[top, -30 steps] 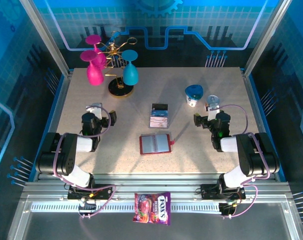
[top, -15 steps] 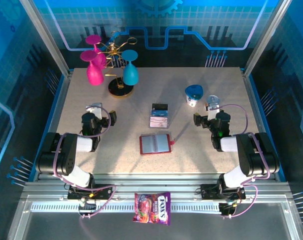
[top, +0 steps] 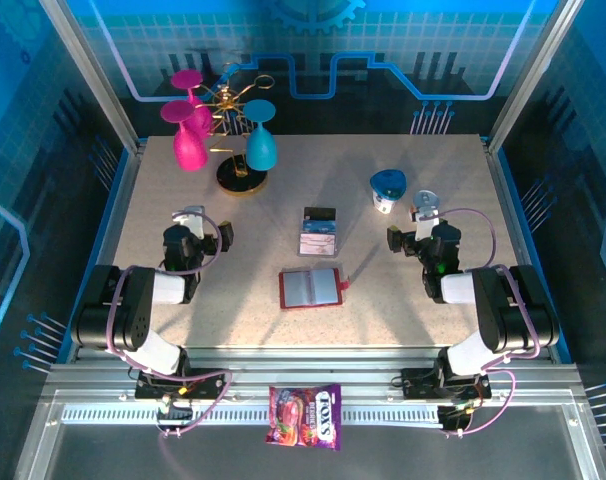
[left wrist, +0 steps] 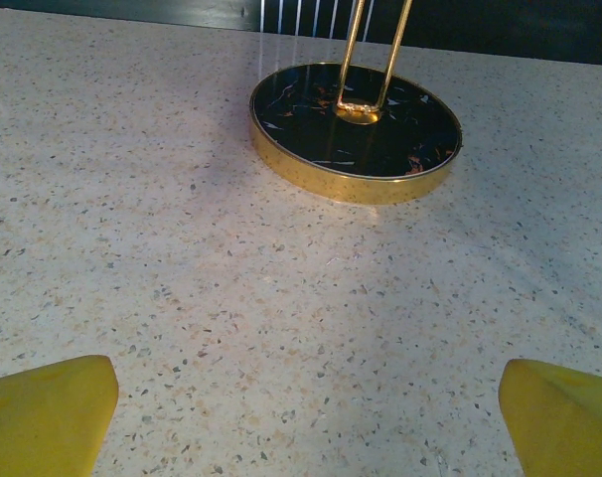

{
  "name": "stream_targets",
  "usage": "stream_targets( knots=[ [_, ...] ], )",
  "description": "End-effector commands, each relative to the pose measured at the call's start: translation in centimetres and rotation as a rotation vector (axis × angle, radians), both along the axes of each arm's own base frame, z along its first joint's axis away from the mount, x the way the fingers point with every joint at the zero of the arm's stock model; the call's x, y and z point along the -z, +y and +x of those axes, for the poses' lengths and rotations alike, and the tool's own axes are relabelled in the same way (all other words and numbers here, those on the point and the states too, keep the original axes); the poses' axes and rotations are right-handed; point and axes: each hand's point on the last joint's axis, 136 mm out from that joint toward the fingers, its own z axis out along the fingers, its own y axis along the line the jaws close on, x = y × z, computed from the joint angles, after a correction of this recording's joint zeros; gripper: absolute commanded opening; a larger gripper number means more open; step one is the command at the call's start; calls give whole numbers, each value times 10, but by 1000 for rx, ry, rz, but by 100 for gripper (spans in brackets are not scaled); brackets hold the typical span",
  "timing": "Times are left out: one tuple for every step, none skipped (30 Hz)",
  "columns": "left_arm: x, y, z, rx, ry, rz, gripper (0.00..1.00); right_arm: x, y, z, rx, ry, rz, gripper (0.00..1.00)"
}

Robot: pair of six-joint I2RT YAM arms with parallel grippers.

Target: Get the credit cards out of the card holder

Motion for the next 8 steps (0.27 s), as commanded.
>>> stream_targets(
  knots=[
    [-9, -4, 6, 26, -29, 12, 99, -12, 5, 7, -20, -43, -2, 100],
    [-8, -4, 5, 26, -27, 11, 99, -12, 5, 7, -20, -44, -2, 100],
    [-9, -4, 6, 26, -30, 11, 99, -11, 5, 7, -21, -42, 2, 100],
    [-8, -4, 5, 26, -28, 11, 99, -12, 4, 8, -26, -41, 7, 100],
    [-9, -4, 6, 26, -30, 12, 100, -11, 4, 8, -25, -39, 9, 100],
    [-9, -4, 5, 25, -30, 11, 99, -11, 4, 8, -26, -39, 9, 100],
    [-8, -4, 6, 25, -29, 12, 99, -12, 4, 8, -26, -41, 11, 100],
    [-9, -4, 5, 25, -30, 12, 99, -12, 4, 8, -24, -45, 10, 100]
  ],
)
